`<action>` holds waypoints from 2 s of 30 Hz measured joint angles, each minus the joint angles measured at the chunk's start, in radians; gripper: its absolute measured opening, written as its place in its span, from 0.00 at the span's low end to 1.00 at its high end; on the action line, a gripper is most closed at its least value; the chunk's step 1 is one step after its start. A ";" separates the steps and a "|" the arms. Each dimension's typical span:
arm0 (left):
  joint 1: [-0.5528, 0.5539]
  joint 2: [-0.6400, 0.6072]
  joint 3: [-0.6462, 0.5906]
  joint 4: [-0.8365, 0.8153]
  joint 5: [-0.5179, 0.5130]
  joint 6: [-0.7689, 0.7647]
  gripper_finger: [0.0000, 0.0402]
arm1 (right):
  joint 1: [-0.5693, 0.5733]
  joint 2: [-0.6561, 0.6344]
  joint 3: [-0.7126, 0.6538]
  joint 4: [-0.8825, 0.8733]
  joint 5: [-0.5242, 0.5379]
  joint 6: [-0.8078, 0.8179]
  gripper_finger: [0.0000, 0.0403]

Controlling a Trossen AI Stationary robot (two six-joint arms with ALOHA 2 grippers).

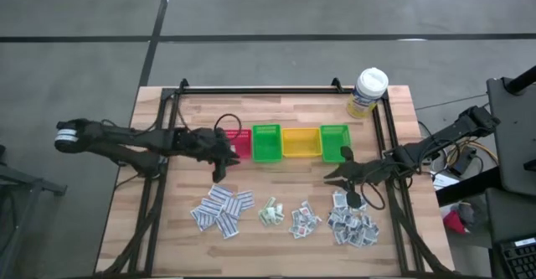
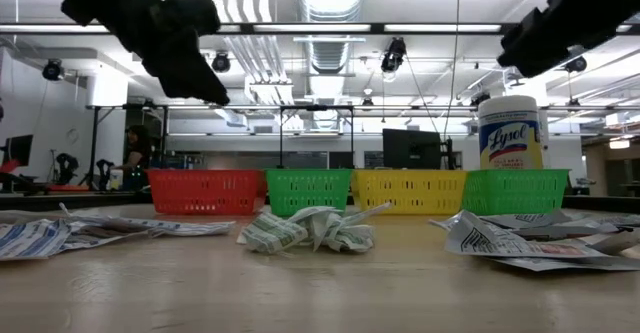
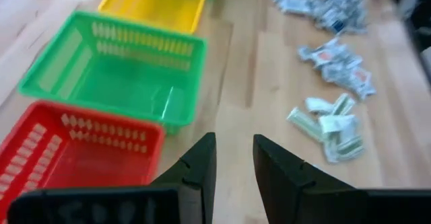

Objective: Pick & Place First Aid Supplies
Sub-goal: Put the alcohol pad into the red basket

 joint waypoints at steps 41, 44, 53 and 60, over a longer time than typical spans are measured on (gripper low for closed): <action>-0.034 -0.434 -0.432 0.365 -0.009 0.035 0.23 | -0.003 0.297 0.149 -0.592 -0.255 0.659 0.24; -0.034 -0.435 -0.431 0.363 -0.009 0.035 0.23 | -0.003 0.296 0.149 -0.599 -0.255 0.665 0.26; -0.034 -0.433 -0.431 0.365 -0.009 0.033 0.23 | -0.010 0.296 0.149 -0.643 -0.261 0.720 0.31; -0.034 -0.433 -0.431 0.366 -0.008 0.032 0.23 | -0.032 0.296 0.149 -0.643 -0.295 0.785 0.33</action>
